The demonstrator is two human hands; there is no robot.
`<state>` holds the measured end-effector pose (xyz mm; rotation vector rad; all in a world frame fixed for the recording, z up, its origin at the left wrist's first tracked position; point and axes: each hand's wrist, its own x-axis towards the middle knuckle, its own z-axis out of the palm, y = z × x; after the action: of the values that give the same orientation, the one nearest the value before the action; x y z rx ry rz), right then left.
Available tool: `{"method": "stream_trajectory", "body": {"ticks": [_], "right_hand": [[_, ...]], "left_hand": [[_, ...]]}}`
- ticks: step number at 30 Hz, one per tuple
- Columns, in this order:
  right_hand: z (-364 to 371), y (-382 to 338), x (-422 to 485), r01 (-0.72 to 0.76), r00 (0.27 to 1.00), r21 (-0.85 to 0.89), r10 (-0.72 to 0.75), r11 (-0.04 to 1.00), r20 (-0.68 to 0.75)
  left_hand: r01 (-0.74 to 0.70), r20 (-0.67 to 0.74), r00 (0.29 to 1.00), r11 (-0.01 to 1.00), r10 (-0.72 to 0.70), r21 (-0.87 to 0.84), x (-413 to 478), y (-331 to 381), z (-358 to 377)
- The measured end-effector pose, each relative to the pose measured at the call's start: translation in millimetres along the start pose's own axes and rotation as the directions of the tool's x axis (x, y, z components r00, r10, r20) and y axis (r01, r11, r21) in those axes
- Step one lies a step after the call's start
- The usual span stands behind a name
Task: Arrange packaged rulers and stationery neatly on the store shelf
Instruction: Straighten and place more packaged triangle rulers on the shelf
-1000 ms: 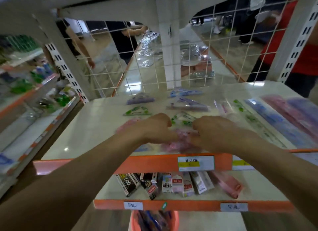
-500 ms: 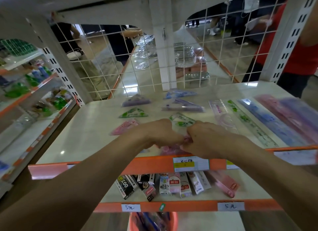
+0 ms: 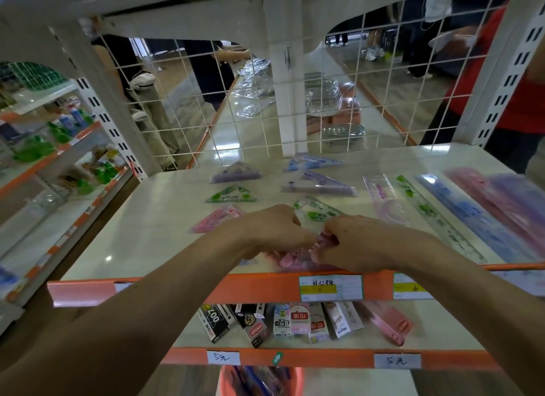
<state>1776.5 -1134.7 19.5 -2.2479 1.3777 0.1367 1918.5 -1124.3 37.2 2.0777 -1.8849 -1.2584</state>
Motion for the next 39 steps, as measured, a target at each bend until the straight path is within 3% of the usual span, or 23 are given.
{"method": "stream_trajectory", "body": {"ticks": [9,13,15,17,19,22,27,30,37,39], "right_hand": [[0,7,-2,0.035,0.997,0.002,-0.035,0.999,-0.068],[-3,11,-2,0.062,0.998,0.112,-0.061,0.992,-0.011],[-4,12,-2,0.119,0.990,0.112,-0.109,0.987,-0.092],[-4,10,-3,0.171,0.953,0.096,-0.140,0.981,-0.269],[-2,10,-5,0.188,0.917,0.083,-0.144,0.979,-0.373],[9,12,-8,0.179,0.908,0.019,-0.158,0.984,-0.388],[27,12,-5,0.134,0.857,-0.136,-0.184,0.981,-0.482],[35,7,-6,0.126,0.823,-0.252,-0.243,0.959,-0.514],[32,9,-14,0.253,0.793,-0.111,-0.271,0.961,-0.546],[30,10,-12,0.269,0.771,-0.079,-0.263,0.960,-0.579]], "left_hand": [[-0.030,-0.010,1.000,0.978,0.029,-0.206,5,-14,-2],[-0.089,0.001,0.996,0.985,0.090,-0.151,3,-19,2],[-0.202,-0.075,0.978,0.977,0.197,-0.064,1,-18,2],[-0.324,-0.238,0.915,0.945,0.327,0.056,1,-17,0],[-0.358,-0.355,0.849,0.920,0.392,0.159,-1,-18,2],[-0.330,-0.373,0.850,0.928,0.373,0.175,3,-31,16],[-0.312,-0.426,0.852,0.948,0.305,0.054,1,-30,45],[-0.375,-0.429,0.841,0.927,0.329,-0.025,-5,-27,66],[-0.376,-0.566,0.737,0.920,0.370,0.111,-12,-29,52],[-0.387,-0.558,0.740,0.917,0.375,0.103,-14,-29,47]]}}
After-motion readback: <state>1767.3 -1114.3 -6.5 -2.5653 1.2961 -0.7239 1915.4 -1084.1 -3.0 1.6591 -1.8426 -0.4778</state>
